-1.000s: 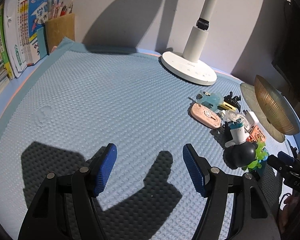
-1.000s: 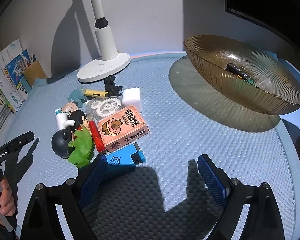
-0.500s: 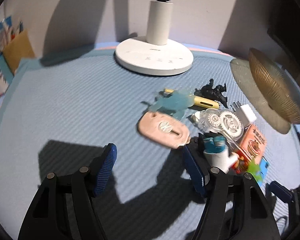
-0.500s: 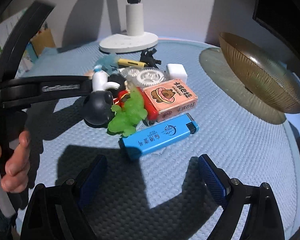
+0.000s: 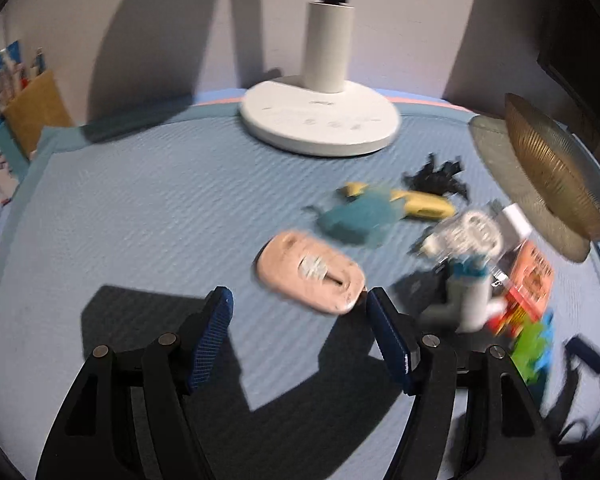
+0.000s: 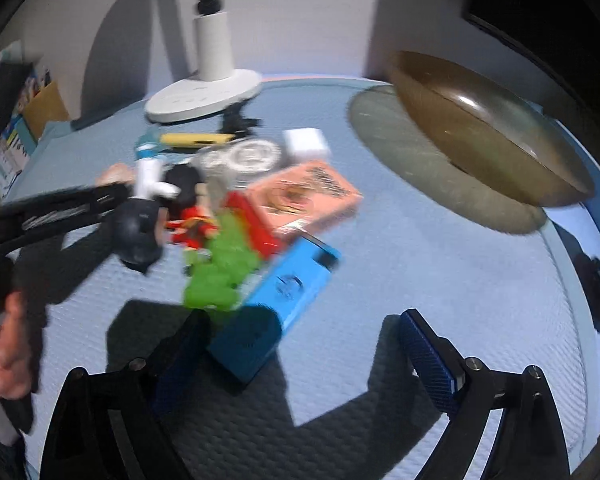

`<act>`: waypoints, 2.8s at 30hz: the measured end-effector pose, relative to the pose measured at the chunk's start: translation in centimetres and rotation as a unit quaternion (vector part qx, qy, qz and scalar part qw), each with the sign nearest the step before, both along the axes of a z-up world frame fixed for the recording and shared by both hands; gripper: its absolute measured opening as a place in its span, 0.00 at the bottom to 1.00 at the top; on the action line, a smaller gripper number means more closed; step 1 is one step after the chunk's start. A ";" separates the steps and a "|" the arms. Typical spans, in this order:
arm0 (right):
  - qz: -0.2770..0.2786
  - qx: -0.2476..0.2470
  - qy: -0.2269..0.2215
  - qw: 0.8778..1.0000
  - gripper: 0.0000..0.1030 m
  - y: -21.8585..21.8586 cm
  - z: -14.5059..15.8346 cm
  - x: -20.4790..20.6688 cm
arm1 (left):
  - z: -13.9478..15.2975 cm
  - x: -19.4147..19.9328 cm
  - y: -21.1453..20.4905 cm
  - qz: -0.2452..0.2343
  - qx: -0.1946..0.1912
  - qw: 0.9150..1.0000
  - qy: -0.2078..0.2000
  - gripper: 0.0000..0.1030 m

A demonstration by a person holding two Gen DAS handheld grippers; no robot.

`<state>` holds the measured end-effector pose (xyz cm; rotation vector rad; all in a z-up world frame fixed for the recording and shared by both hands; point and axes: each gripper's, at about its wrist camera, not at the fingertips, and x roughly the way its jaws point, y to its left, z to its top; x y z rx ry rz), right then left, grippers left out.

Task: Organize rigid objects
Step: 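Return both tools to the pile, approaching pink keychain and blue lighter, then grasp the pink keychain with left tool while right tool grasps the blue lighter, then carry keychain and blue lighter over the bowl and open both tools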

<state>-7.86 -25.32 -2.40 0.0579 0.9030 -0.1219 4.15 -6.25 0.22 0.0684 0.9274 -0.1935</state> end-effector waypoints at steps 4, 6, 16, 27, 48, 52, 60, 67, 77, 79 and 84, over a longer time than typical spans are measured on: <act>-0.055 0.030 -0.010 0.998 0.86 -4.4 0.1 -1.3 | -0.2 -1.0 3.8 0.024 0.014 1.000 -0.003 0.65; -0.086 0.035 -0.011 0.996 0.85 -6.1 0.2 -1.8 | -0.3 -0.8 5.2 0.041 0.010 0.999 -0.002 0.65; 0.006 0.021 -0.015 1.000 0.85 -5.1 1.7 0.8 | -0.2 1.1 1.2 -0.053 -0.012 0.998 0.007 0.65; 0.079 -0.018 -0.009 0.997 0.38 -3.8 0.2 1.8 | -0.3 0.9 -0.7 -0.078 0.009 0.997 -0.023 0.30; 0.033 0.084 -0.113 0.989 0.23 -9.7 9.1 -5.6 | 11.3 -6.0 -7.2 -0.157 -0.080 0.977 -0.124 0.30; -0.048 0.069 -0.147 0.986 0.23 -15.2 13.2 -4.8 | 14.3 -4.6 -12.0 -0.180 -0.086 0.969 -0.143 0.30; -0.105 0.050 -0.092 0.989 0.23 -20.5 12.9 -0.1 | 11.9 1.2 -22.7 -0.217 -0.085 0.970 -0.071 0.30; -0.099 0.049 -0.020 0.994 0.23 -21.6 9.6 2.4 | 7.7 2.0 -27.1 -0.236 -0.061 0.970 -0.021 0.30; -0.121 0.096 -0.068 0.986 0.32 -23.2 11.3 1.1 | 10.3 1.6 -23.9 -0.208 -0.087 0.974 -0.038 0.47; -0.119 0.083 -0.091 0.985 0.52 -22.5 12.5 -0.3 | 11.8 0.5 -21.3 -0.199 -0.100 0.973 -0.068 0.58; -0.076 0.071 -0.113 0.988 0.60 -18.6 14.0 -2.2 | 14.2 -3.4 -13.6 -0.146 -0.085 0.974 -0.150 0.72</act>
